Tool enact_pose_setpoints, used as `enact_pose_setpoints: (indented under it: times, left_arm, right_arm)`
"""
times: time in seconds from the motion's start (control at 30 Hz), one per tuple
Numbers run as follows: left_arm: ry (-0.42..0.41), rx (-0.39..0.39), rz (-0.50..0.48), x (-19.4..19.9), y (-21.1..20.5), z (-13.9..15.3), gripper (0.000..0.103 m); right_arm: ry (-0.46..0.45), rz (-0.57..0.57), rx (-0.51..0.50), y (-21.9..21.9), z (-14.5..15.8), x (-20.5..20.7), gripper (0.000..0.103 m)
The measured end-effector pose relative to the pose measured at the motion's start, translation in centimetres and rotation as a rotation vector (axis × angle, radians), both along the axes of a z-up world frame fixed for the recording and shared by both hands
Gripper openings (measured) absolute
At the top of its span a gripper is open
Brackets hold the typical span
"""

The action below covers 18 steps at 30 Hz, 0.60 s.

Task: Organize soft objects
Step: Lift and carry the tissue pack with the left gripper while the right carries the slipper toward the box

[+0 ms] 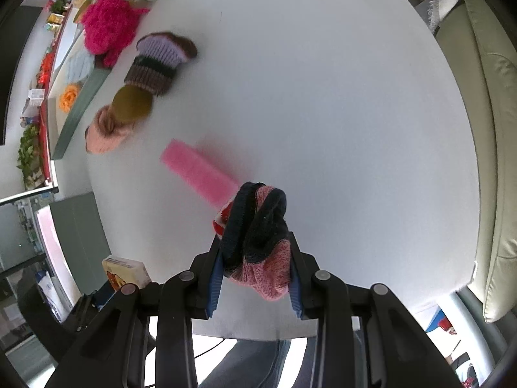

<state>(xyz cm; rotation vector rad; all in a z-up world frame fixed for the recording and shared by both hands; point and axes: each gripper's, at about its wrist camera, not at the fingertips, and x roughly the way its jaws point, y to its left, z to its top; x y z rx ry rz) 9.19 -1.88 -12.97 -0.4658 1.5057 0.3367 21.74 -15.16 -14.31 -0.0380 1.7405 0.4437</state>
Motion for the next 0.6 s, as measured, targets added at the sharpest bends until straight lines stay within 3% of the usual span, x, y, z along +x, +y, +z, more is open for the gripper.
enact_pose_setpoints:
  times: [0.33,0.6]
  left_arm:
    - [-0.099,0.027,0.025,-3.6,1.5,2.9,0.076]
    - [-0.162,0.054,0.084,-6.2,5.1,6.0,0.076]
  right_arm:
    - [-0.002,0.080,-0.026,1.8,1.2,-4.6,0.037]
    - [-0.046,0.190,-0.027,4.7,3.3,-6.7,0.037]
